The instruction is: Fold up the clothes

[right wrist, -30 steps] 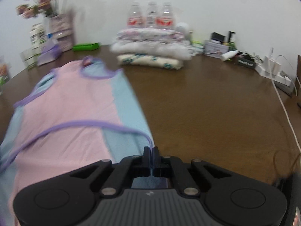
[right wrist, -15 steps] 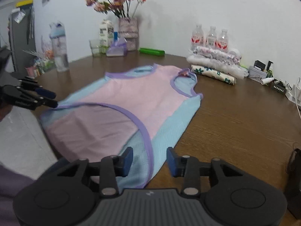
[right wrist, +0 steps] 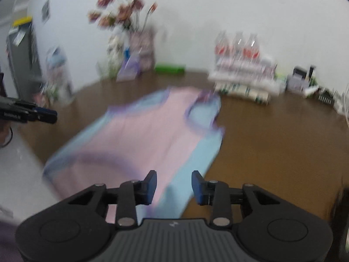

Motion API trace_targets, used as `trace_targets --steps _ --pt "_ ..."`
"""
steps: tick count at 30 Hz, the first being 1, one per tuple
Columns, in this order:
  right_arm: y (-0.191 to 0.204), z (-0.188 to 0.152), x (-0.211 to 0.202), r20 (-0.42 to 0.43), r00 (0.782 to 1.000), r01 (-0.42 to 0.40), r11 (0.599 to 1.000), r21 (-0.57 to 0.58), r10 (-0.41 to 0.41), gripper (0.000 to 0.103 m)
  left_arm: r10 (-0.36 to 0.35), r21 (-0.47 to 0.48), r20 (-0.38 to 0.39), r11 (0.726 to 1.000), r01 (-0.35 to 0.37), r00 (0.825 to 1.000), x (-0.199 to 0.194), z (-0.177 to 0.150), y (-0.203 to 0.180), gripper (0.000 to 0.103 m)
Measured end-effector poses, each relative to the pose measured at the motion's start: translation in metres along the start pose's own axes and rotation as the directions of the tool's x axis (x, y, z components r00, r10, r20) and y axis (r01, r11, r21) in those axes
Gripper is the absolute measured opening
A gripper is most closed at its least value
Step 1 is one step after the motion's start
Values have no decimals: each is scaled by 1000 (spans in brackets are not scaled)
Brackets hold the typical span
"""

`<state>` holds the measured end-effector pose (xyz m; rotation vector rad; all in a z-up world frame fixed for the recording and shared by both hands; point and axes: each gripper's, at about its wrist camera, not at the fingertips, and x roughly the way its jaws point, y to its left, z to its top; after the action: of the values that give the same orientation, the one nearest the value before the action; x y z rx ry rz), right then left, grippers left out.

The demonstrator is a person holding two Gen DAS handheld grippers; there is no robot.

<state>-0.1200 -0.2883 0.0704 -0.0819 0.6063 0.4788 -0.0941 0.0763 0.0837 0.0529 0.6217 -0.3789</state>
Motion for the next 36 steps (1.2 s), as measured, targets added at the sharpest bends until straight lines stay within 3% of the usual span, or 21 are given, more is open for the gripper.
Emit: trace_targets --steps 2,5,9,14,16,17,21,23,27,32,34,36 --pt "-9 32 36 26 1000 -9 1000 5 9 33 -36 10 -19 999 36 999 50 39 1 34" --pt "-31 74 106 -18 999 -38 997 71 40 31 -45 -98 -126 995 33 991 136 84 6 34" --pt "-54 100 172 -88 993 -59 984 167 74 30 -46 -179 -221 984 5 974 206 105 15 34" --pt "-58 95 205 -127 983 -105 977 188 130 26 -85 -190 -252 981 37 964 227 89 24 30" --pt "-59 88 210 -131 982 -108 977 185 133 7 -57 -125 -232 992 29 971 228 86 18 30" --pt "-58 85 211 -134 983 -100 978 181 126 2 -46 -89 -221 996 27 974 229 86 14 30" --pt "-55 79 207 -116 988 -90 986 143 107 0 -7 38 -180 999 14 984 237 84 -1 30" --pt "-54 78 204 -106 988 -93 986 139 109 0 6 74 -173 997 7 985 240 84 -6 16" --pt "-56 80 199 -94 986 -119 980 158 135 0 -28 39 -181 999 36 983 241 87 0 13" --pt "-56 81 202 -103 984 -130 978 164 148 13 -98 -30 -185 995 94 978 243 89 11 15" --pt "-54 79 206 -103 983 -133 978 160 151 11 -95 -31 -179 995 91 979 245 90 12 12" --pt "-50 79 206 -95 984 -133 980 150 149 0 -93 -34 -172 995 89 981 246 91 12 6"
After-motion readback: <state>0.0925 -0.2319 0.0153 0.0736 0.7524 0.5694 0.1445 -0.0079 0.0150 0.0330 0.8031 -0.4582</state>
